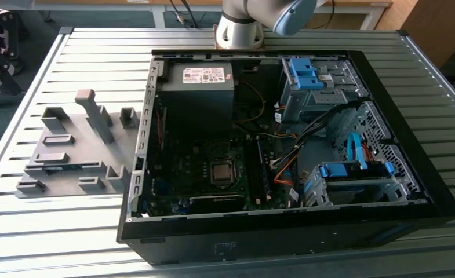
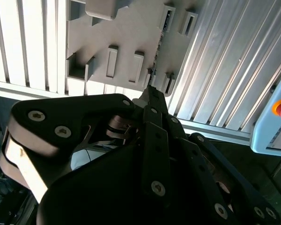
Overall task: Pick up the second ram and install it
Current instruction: 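Pick up the second ram and move it above second insertion slot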
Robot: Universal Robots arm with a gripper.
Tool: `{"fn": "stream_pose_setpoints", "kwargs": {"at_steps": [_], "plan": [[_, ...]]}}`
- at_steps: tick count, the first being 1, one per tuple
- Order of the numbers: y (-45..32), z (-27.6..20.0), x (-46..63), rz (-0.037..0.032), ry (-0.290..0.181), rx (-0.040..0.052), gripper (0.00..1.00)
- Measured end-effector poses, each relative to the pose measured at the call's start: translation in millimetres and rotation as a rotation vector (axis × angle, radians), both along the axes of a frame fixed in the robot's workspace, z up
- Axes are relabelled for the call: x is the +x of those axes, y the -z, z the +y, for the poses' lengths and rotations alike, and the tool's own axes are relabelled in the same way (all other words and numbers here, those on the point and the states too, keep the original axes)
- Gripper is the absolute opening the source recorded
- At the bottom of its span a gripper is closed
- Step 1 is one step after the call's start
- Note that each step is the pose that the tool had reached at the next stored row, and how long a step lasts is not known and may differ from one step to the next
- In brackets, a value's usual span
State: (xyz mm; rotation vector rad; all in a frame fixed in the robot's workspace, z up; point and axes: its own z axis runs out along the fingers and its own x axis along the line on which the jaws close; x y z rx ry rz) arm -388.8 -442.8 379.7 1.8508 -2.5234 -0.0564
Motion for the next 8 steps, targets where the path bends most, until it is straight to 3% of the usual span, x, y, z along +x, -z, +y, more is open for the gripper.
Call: {"fn": "stream_pose_setpoints", "kwargs": {"at_steps": [8], "plan": [[0.1,0.0,-0.2,0.0000,-0.017,0.0000,0.11]]}}
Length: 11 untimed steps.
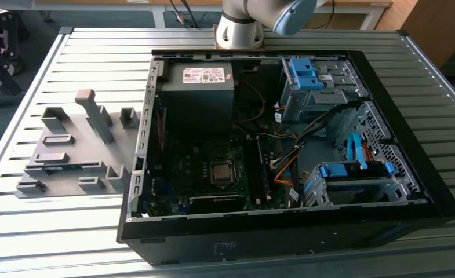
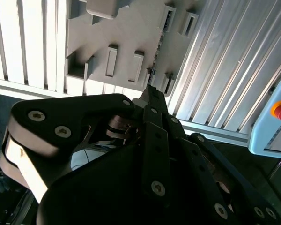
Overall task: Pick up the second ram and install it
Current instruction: 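Pick up the second ram and move it above second insertion slot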
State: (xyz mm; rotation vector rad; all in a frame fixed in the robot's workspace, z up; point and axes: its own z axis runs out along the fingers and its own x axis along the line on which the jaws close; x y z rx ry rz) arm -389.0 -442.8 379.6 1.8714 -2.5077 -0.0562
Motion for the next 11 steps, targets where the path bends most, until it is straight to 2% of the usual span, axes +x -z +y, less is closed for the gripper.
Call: {"fn": "stream_pose_setpoints", "kwargs": {"at_steps": [11], "plan": [[0.0,0.0,-0.8,-0.0011,-0.016,-0.0001,0.11]]}}
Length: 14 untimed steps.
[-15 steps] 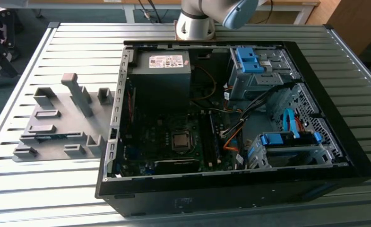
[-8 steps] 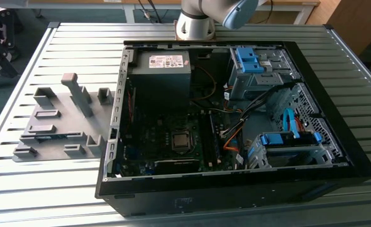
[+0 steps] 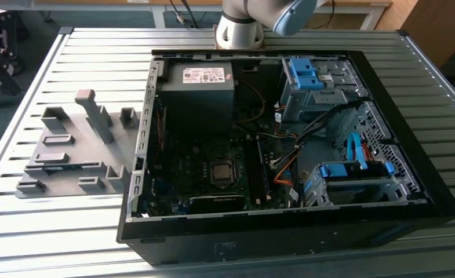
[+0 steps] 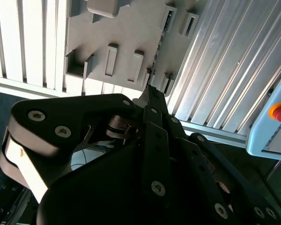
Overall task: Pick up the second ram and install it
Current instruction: 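Pick up the second ram and move it above second insertion slot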
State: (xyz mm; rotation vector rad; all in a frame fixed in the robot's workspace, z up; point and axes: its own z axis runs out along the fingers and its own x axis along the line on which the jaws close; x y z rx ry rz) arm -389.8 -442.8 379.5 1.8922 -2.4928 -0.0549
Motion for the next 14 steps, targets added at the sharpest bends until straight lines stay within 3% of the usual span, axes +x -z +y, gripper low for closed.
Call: {"fn": "stream_pose_setpoints", "kwargs": {"at_steps": [7,9,14], "plan": [[0.9,0.0,-0.8,-0.0016,-0.003,-0.0001,0.11],[1.6,-0.1,-1.2,-0.0063,-0.009,0.0000,0.11],[4.2,-0.6,-1.2,-0.0104,-0.056,0.0002,0.11]]}}
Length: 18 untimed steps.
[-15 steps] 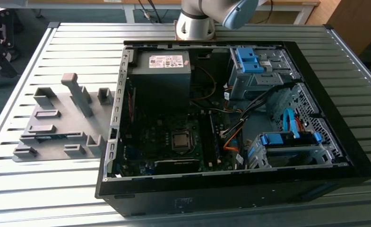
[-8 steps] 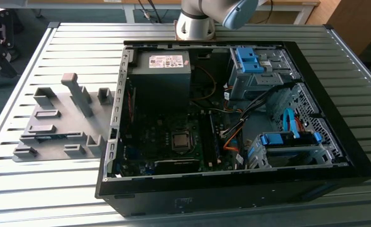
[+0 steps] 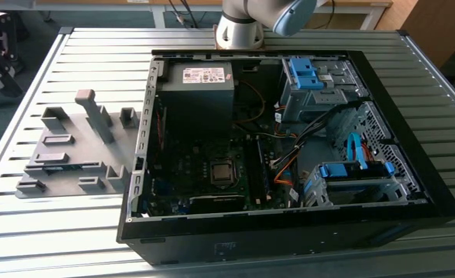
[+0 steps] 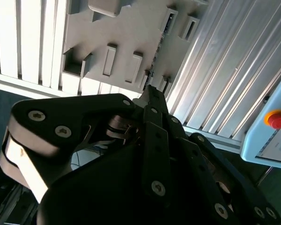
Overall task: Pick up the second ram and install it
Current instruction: 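Pick up the second ram and move it above second insertion slot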
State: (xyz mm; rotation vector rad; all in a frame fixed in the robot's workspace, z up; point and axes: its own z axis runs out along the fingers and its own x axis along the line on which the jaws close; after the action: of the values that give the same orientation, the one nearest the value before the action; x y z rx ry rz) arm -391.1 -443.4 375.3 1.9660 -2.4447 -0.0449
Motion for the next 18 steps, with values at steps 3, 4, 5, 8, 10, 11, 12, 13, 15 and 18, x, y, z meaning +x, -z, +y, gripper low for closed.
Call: {"fn": "stream_pose_setpoints", "kwargs": {"at_steps": [3,4,5,8,10,11,12,13,15,18], "plan": [[1.9,-0.1,0.1,-0.0014,-0.033,-0.0001,0.11],[2.7,-0.1,0.0,-0.0019,-0.044,0.0000,0.11],[3.6,0.0,-0.4,-0.0024,-0.050,0.0000,0.11],[6.0,-0.1,-7.7,-0.0096,-0.051,0.0000,0.11],[7.1,-0.1,-9.4,-0.0108,-0.053,0.0012,0.11],[7.5,-0.1,-9.4,-0.0110,-0.067,0.0014,0.11],[7.9,-0.1,-9.4,-0.0110,-0.085,0.0013,0.11],[8.3,-0.1,-9.5,-0.0112,-0.103,0.0014,0.11],[9.5,-0.1,-9.5,-0.0117,-0.138,0.0016,0.11],[12.5,-0.1,-10.1,-0.0133,-0.171,0.0018,0.11]]}}
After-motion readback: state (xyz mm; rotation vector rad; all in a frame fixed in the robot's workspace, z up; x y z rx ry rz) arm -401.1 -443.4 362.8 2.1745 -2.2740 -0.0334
